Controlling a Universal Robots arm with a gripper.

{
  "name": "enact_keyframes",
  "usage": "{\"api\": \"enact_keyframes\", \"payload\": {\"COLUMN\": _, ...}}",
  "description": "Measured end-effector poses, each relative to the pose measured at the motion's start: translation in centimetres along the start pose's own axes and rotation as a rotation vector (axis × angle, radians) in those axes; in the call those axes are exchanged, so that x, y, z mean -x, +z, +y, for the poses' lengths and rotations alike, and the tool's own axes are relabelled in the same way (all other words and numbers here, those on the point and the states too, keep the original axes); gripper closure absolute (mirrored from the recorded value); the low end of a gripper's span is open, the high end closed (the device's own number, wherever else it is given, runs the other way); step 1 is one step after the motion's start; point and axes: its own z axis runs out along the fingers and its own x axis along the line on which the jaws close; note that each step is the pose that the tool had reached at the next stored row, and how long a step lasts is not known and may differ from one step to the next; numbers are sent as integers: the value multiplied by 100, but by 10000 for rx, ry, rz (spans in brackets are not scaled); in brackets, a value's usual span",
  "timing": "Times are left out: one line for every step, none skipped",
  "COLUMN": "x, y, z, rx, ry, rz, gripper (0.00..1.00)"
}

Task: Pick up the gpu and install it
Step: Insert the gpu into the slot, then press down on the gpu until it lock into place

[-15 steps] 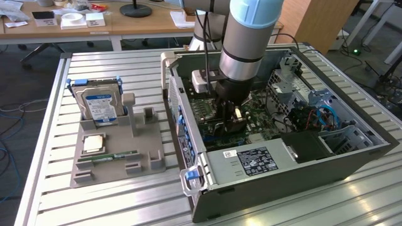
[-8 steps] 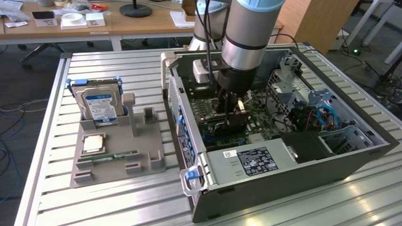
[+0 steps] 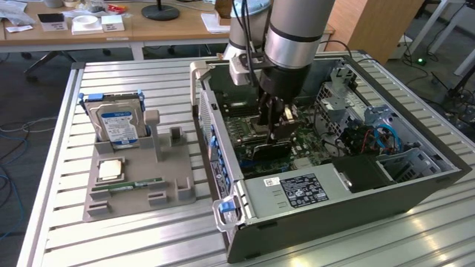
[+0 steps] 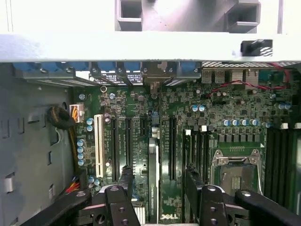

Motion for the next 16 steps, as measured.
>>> {"api": "enact_keyframes", "payload": {"x": 1, "y": -27, "z": -1, "rx": -1, "ry": 1, "rz": 1, "gripper": 43}}
{"api": "enact_keyframes", "payload": {"x": 2, "y": -51, "z": -1, "rx": -2, "ry": 1, "rz": 2, "gripper": 43}}
{"api": "enact_keyframes", "payload": {"x": 2, "y": -75, "z": -1, "rx": -3, "ry": 2, "rz": 3, "gripper": 43}}
{"api": "enact_keyframes", "payload": {"x": 3, "y": -98, "z": -2, "rx": -4, "ry": 2, "rz": 3, "gripper": 43}}
{"api": "enact_keyframes", "payload": {"x": 4, "y": -122, "z": -2, "rx": -4, "ry": 3, "rz": 4, "gripper": 43}}
{"api": "enact_keyframes", "payload": {"x": 5, "y": -147, "z": -3, "rx": -6, "ry": 4, "rz": 4, "gripper": 43}}
{"api": "enact_keyframes", "payload": {"x": 5, "y": -171, "z": -3, "rx": -7, "ry": 3, "rz": 3, "gripper": 43}}
{"api": "enact_keyframes", "payload": {"x": 6, "y": -195, "z": -3, "rx": -8, "ry": 4, "rz": 3, "gripper": 43}}
{"api": "enact_keyframes", "payload": {"x": 7, "y": -215, "z": -4, "rx": -10, "ry": 3, "rz": 3, "gripper": 43}}
{"api": "enact_keyframes", "payload": {"x": 7, "y": -225, "z": -4, "rx": -12, "ry": 3, "rz": 3, "gripper": 43}}
{"api": "enact_keyframes", "payload": {"x": 7, "y": -225, "z": -4, "rx": -15, "ry": 4, "rz": 1, "gripper": 43}}
{"api": "enact_keyframes", "payload": {"x": 7, "y": -225, "z": -4, "rx": -14, "ry": 3, "rz": 2, "gripper": 43}}
{"api": "enact_keyframes", "payload": {"x": 7, "y": -225, "z": -4, "rx": -14, "ry": 4, "rz": 2, "gripper": 43}}
{"api": "enact_keyframes", "payload": {"x": 7, "y": -226, "z": -4, "rx": -14, "ry": 4, "rz": 3, "gripper": 43}}
{"api": "enact_keyframes", "payload": {"x": 7, "y": -226, "z": -4, "rx": -14, "ry": 4, "rz": 3, "gripper": 43}}
{"api": "enact_keyframes", "payload": {"x": 7, "y": -226, "z": -4, "rx": -14, "ry": 3, "rz": 3, "gripper": 43}}
